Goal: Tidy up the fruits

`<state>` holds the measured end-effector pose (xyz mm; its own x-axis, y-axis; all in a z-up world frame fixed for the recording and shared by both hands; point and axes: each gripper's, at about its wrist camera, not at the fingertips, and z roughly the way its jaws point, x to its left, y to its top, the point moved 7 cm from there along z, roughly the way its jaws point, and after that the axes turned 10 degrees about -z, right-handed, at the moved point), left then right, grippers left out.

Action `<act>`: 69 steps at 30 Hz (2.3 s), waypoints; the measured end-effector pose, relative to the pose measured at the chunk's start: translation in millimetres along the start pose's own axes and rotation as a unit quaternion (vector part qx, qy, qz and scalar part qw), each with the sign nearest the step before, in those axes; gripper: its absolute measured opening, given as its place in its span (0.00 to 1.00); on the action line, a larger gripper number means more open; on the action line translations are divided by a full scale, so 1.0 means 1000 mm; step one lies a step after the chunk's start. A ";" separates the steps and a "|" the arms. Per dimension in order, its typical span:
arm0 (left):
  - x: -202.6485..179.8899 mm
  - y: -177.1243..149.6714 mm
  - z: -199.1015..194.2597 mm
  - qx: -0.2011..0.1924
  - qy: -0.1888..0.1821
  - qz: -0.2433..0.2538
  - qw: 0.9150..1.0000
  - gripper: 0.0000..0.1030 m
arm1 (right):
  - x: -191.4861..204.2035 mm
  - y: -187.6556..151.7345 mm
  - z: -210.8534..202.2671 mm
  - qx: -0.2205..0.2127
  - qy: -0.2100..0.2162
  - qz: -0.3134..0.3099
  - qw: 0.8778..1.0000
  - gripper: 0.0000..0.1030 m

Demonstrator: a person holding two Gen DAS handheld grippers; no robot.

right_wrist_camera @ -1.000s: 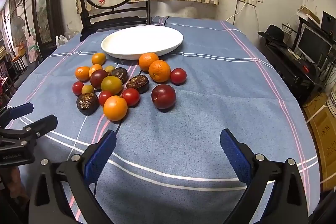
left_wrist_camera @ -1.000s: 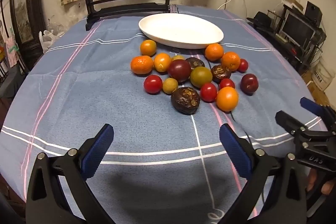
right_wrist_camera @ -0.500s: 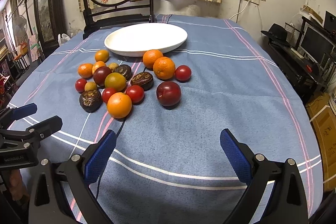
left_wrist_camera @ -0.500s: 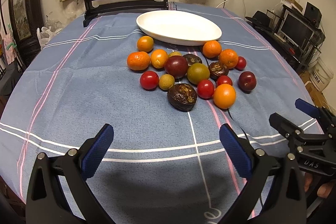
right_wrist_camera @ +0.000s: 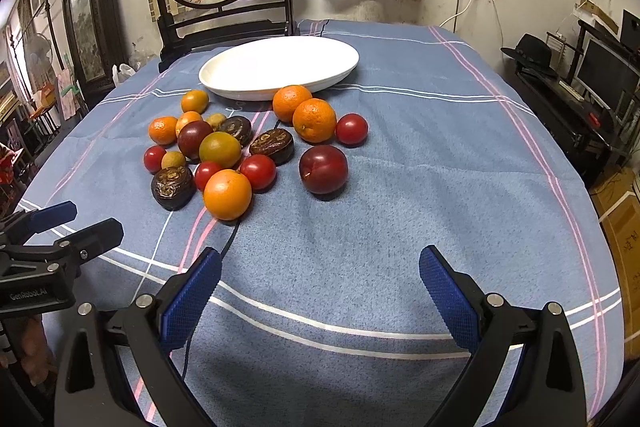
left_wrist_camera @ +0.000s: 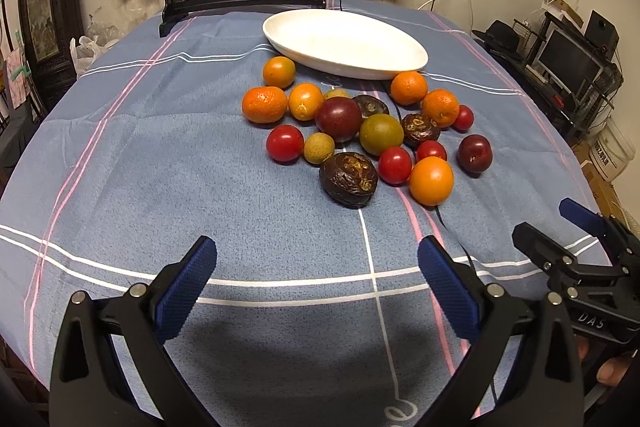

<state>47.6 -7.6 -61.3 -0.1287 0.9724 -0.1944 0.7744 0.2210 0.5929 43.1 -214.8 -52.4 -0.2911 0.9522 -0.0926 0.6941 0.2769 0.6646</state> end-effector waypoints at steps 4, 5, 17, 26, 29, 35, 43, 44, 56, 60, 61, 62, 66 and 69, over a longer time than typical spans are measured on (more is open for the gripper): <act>-0.001 -0.002 0.001 0.001 0.003 0.002 1.000 0.96 | 0.000 0.000 0.000 0.000 0.000 0.000 1.000 0.97; -0.001 -0.002 0.001 0.001 0.003 0.002 1.000 0.96 | 0.000 0.000 0.000 0.000 -0.001 0.000 1.000 0.97; -0.002 -0.003 0.000 0.000 0.003 0.004 1.000 0.96 | 0.003 -0.003 -0.001 0.000 0.006 0.002 1.000 0.97; -0.002 -0.004 -0.001 0.002 0.005 0.004 1.000 0.96 | 0.003 -0.003 -0.001 0.001 0.006 0.002 1.000 0.97; -0.003 -0.004 -0.001 0.002 0.004 0.004 1.000 0.96 | 0.004 -0.003 0.000 0.002 0.007 0.001 1.000 0.97; -0.003 -0.005 -0.001 0.002 0.004 0.004 1.000 0.96 | 0.004 -0.005 0.000 0.004 0.007 0.000 1.000 0.97; -0.003 -0.005 -0.001 0.003 0.004 0.004 1.000 0.96 | 0.004 -0.005 0.001 0.006 0.007 0.000 1.000 0.97; -0.002 -0.005 0.000 0.003 0.004 0.004 1.000 0.96 | 0.004 -0.006 0.001 0.006 0.007 0.000 1.000 0.97; 0.002 -0.009 0.004 0.007 0.009 0.011 1.000 0.96 | 0.003 -0.007 0.004 0.008 0.003 -0.003 1.000 0.97; 0.017 -0.005 0.008 0.004 0.022 0.005 1.000 0.96 | 0.003 -0.006 0.004 0.001 0.015 -0.003 1.000 0.97; 0.020 -0.004 0.010 0.007 0.023 0.002 1.000 0.96 | 0.005 -0.004 0.007 0.006 0.023 -0.006 1.000 0.97; 0.024 -0.004 0.012 0.010 0.023 0.000 1.000 0.96 | 0.007 -0.003 0.009 0.010 0.030 -0.008 0.999 0.97; 0.032 -0.001 0.020 0.014 0.026 0.006 1.000 0.96 | 0.020 0.009 0.018 0.016 0.045 -0.026 0.999 0.96; 0.037 0.002 0.027 0.017 0.029 0.009 0.999 0.96 | 0.032 0.019 0.028 0.023 0.049 -0.048 0.997 0.96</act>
<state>61.4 27.3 -88.4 -0.1488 0.9792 -0.1378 0.7978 0.2012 0.5683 65.0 -175.5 -63.5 -0.4184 0.9047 -0.0799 0.6893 0.3737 0.6206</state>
